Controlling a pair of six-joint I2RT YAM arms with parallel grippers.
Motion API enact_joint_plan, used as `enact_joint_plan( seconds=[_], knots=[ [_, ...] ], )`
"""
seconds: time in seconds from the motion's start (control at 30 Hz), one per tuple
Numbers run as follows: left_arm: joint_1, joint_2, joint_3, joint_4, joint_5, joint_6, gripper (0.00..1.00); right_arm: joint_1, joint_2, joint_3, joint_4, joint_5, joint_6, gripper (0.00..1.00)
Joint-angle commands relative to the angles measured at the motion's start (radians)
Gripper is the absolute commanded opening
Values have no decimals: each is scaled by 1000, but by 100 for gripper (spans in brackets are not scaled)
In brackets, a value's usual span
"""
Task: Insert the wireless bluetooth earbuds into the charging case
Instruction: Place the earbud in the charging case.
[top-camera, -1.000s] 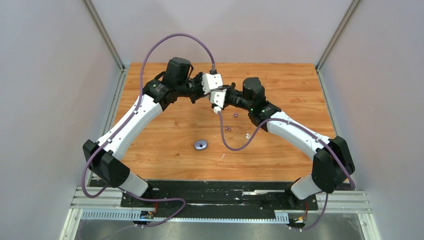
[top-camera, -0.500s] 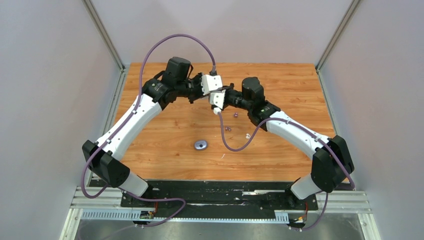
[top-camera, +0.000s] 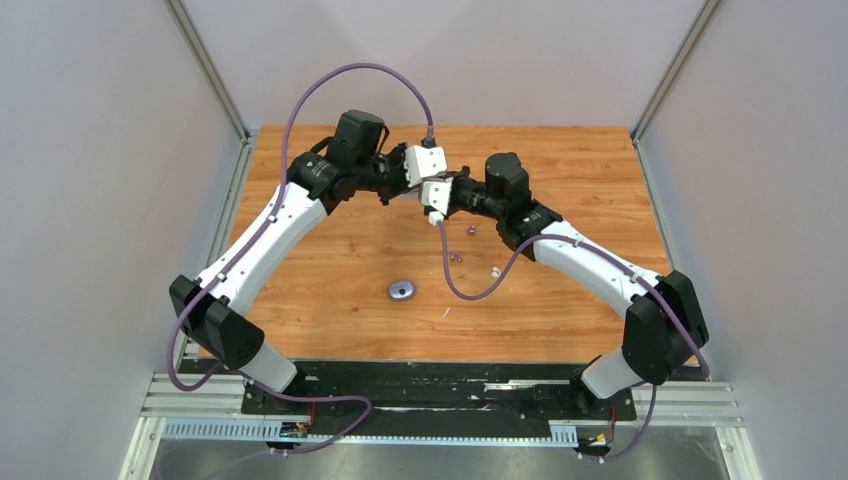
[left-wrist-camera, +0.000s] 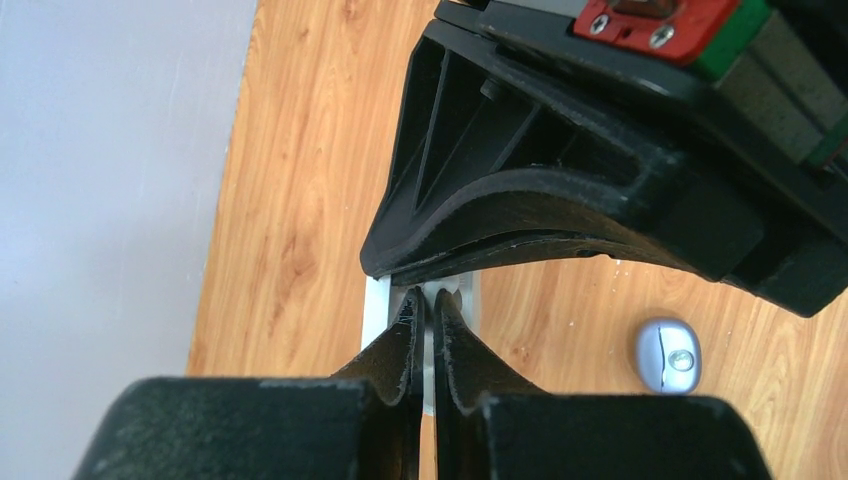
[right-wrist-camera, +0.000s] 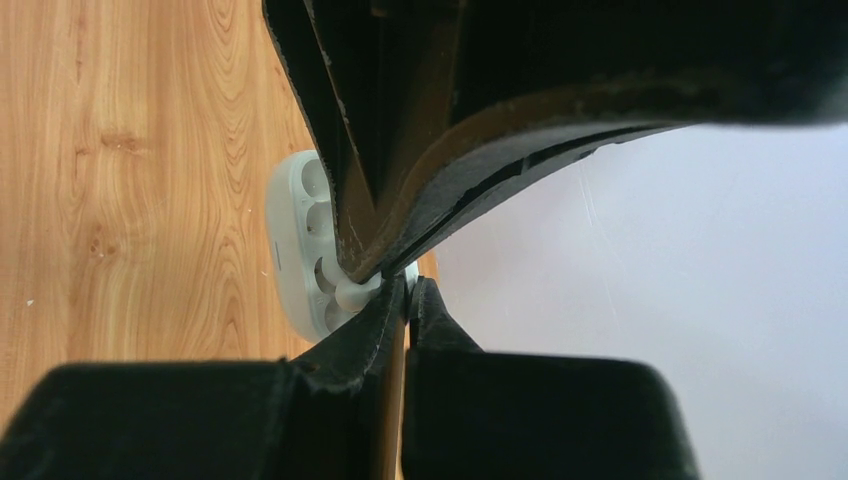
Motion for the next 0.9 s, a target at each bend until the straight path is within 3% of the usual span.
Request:
enact_joint_plan(
  seconds=[0.0, 0.13, 0.37, 0.53, 0.87],
  knots=[
    [-74, 36, 14, -15, 21, 90, 8, 24, 15, 87, 8, 33, 158, 0],
    [-74, 40, 27, -30, 28, 92, 11, 25, 24, 96, 8, 41, 168, 0],
    [-74, 48, 48, -50, 69, 65, 0, 25, 25, 102, 10, 49, 177, 0],
    [-74, 63, 71, -80, 83, 63, 0, 25, 21, 99, 8, 52, 179, 0],
    [-74, 92, 133, -199, 48, 163, 0, 25, 24, 102, 8, 46, 187, 0]
  ],
)
